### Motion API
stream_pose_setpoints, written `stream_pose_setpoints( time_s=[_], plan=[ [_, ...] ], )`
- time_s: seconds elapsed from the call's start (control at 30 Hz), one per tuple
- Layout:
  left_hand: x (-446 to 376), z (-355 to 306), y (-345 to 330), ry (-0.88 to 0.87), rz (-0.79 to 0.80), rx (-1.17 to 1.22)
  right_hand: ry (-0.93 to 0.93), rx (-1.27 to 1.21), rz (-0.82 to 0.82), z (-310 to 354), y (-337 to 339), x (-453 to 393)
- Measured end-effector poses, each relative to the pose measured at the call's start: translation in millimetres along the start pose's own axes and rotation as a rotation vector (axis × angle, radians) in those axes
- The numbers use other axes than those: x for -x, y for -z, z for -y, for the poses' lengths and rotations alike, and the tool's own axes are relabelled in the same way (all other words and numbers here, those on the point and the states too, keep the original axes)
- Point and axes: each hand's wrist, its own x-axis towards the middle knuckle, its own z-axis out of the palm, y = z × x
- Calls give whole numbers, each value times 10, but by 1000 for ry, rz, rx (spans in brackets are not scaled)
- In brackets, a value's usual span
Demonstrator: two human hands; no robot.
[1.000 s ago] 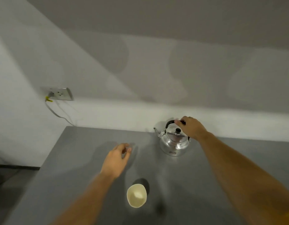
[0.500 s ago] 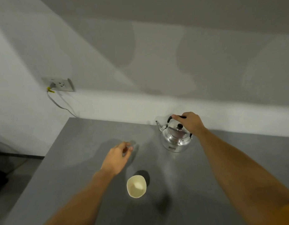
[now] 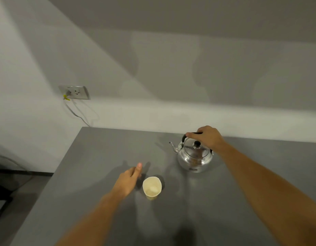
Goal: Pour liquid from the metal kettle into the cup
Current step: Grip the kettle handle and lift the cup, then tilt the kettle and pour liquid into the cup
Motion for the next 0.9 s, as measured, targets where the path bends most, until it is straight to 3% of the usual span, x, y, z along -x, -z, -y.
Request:
stream_pose_setpoints(
  time_s=[0.3,0.43,0.9],
  plan=[
    [468,219,-338,-135,20,136,75,-46,37,37,20,626],
    [449,307,-492,-105,66,201,110,-11,54,99,26,848],
    [392,242,-774,-61,-61,269,248,224,81,394,-137,1267]
  ],
)
